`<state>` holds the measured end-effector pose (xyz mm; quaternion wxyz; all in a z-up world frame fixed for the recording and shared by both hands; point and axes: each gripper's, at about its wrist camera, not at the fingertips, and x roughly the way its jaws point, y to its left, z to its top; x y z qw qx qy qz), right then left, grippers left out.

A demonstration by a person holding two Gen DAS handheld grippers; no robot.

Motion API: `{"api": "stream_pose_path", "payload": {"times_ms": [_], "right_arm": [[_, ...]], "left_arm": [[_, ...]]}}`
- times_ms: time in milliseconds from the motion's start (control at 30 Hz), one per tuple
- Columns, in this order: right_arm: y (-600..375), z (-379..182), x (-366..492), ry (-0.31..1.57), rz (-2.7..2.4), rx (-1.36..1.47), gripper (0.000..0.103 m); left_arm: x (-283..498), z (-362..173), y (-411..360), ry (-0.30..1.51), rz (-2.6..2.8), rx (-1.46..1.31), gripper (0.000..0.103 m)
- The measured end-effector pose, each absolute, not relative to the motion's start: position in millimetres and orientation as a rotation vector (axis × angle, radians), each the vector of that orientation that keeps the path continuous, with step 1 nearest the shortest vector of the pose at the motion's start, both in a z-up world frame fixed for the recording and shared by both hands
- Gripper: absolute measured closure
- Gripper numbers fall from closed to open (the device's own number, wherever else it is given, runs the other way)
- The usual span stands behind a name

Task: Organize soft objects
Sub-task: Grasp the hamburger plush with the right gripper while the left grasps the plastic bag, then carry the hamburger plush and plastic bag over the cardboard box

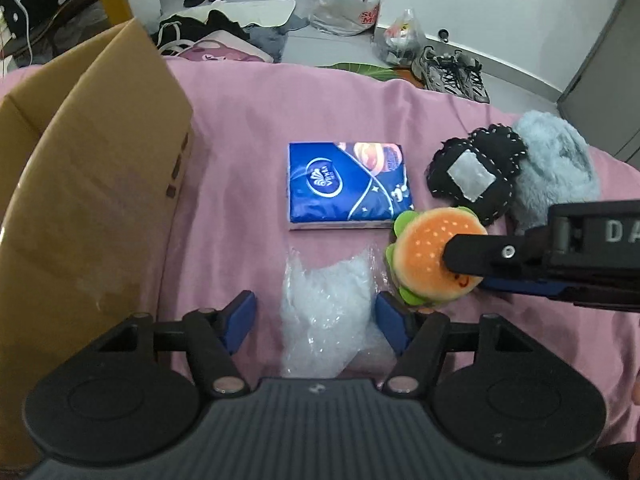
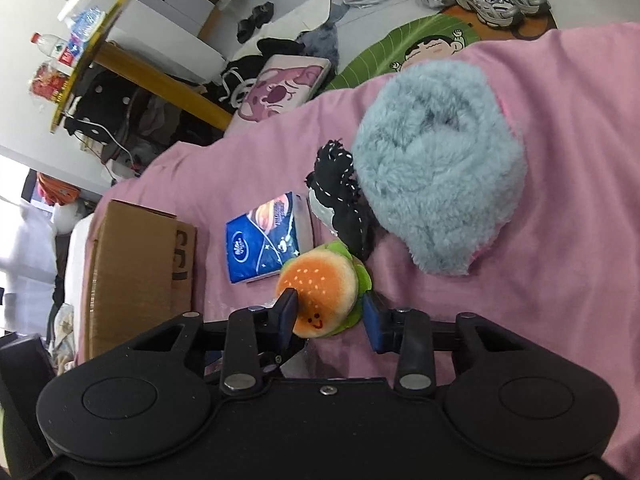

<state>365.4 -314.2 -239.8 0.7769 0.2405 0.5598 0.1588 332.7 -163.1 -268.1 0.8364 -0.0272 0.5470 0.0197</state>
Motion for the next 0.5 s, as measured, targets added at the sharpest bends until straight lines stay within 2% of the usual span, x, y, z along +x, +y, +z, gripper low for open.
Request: {"api": "stream_pose_path", "payload": {"times_ms": [33, 100, 200, 300, 433, 500], "right_arm": [[-313, -241, 366, 1.216, 0.338, 0.521, 0.065], [-313, -244, 368, 1.223, 0.323, 0.542, 0.065], [-316, -248, 371, 1.232, 0.301, 0.582, 0.064], [-320, -252, 370, 1.232, 0.280, 0.625, 0.067], [-319, -249, 364, 1.207, 0.287, 0.603, 0.082], [-318, -244, 360, 1.191, 0.293, 0.593, 0.084]], "left_arm": [[332, -268, -164, 1.158, 0.039, -0.056, 0.039], [332, -266, -163, 1.159, 0.037, -0.070, 0.052], [332, -261, -160, 1.163, 0.034, -0.095, 0.063], [331, -255, -158, 1.150, 0.042, -0.083, 0.065], [328, -244, -158, 1.133, 0.031, -0.087, 0.066], [325, -238, -158, 1.119, 0.024, -0.084, 0.066]]}}
